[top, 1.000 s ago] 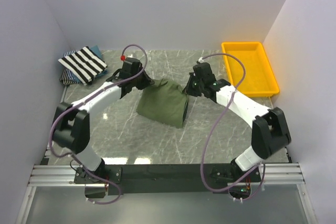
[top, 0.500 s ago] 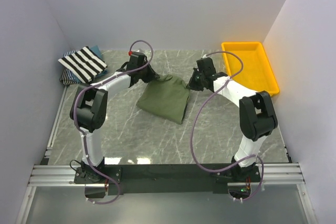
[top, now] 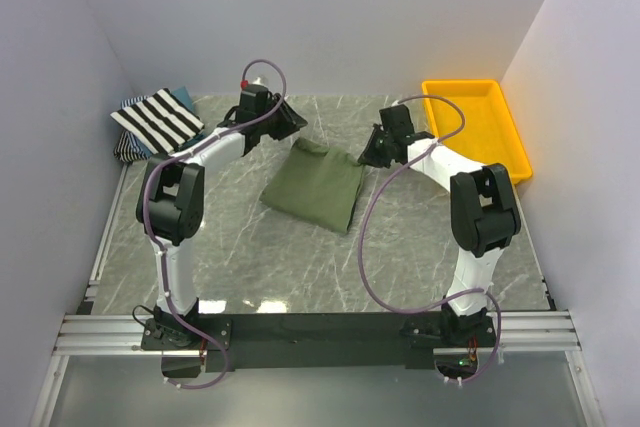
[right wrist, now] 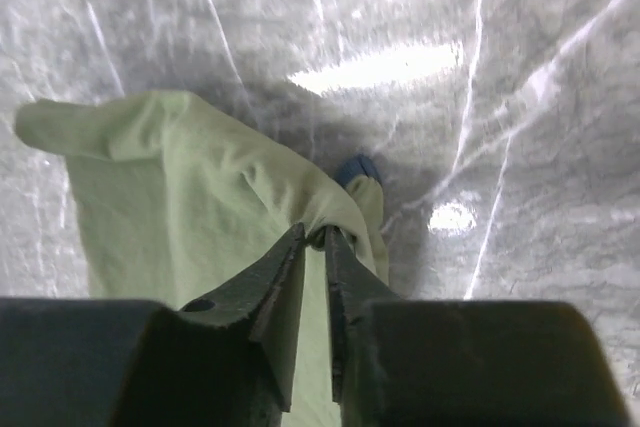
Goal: Fold and stack the tank tops
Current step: Fold the tank top
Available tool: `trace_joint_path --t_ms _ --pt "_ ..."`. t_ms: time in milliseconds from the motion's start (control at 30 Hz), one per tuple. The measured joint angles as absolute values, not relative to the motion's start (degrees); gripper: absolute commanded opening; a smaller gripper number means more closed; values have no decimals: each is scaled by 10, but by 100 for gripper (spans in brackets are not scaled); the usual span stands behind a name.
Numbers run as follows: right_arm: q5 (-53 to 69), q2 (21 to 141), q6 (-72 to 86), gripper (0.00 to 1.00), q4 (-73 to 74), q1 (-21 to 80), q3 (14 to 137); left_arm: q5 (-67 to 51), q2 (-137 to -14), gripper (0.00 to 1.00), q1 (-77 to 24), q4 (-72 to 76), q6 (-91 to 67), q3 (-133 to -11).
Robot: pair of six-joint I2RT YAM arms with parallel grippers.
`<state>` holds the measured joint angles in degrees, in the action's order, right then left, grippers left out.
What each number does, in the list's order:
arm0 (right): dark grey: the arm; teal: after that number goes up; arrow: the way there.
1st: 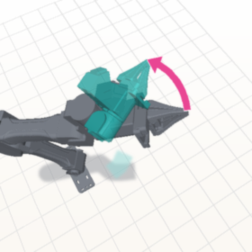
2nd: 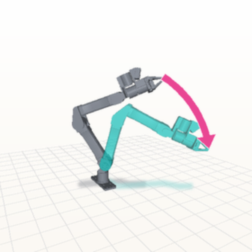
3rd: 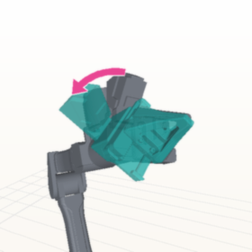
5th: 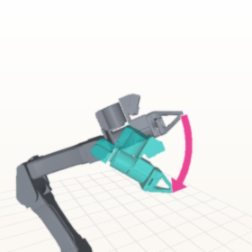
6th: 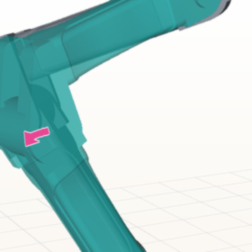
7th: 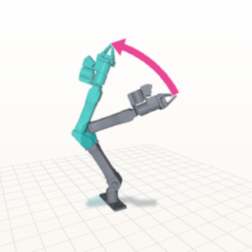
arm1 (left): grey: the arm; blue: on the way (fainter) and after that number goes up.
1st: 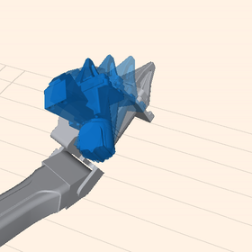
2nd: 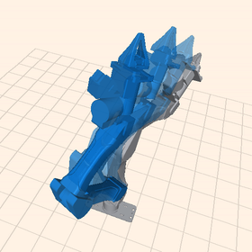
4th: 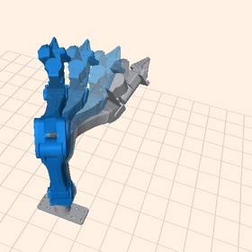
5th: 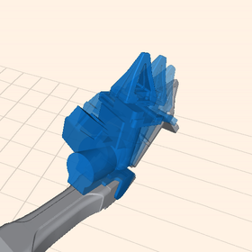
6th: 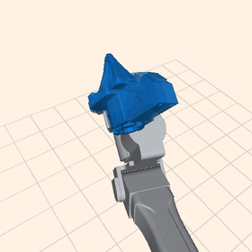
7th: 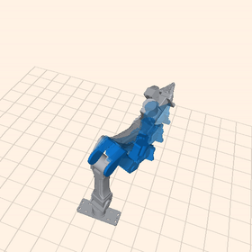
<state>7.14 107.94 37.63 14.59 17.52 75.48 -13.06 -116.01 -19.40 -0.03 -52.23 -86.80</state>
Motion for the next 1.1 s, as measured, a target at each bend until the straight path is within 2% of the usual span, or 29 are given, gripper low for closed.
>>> trace_joint_path --t_ms 167,467,567,700,733,900,1100 --pt "71 1079 377 32 146 171 768 -138 -1160 43 -189 8 -521 -874" --pt "33 1063 365 39 172 173 768 -143 -1108 42 -183 -5 -525 -842" --pt "26 1040 349 40 183 192 776 -132 -1037 39 -182 -12 -544 -790" --pt "67 1050 333 38 185 236 836 -138 -964 24 -182 -3 -564 -735" --pt "82 1055 331 38 180 246 849 -145 -962 24 -182 3 -566 -735" --pt "139 1063 335 38 148 258 840 -220 -1049 11 -185 10 -560 -791" --pt "198 1091 354 38 104 223 796 -277 -1197 9 -198 -18 -550 -863"
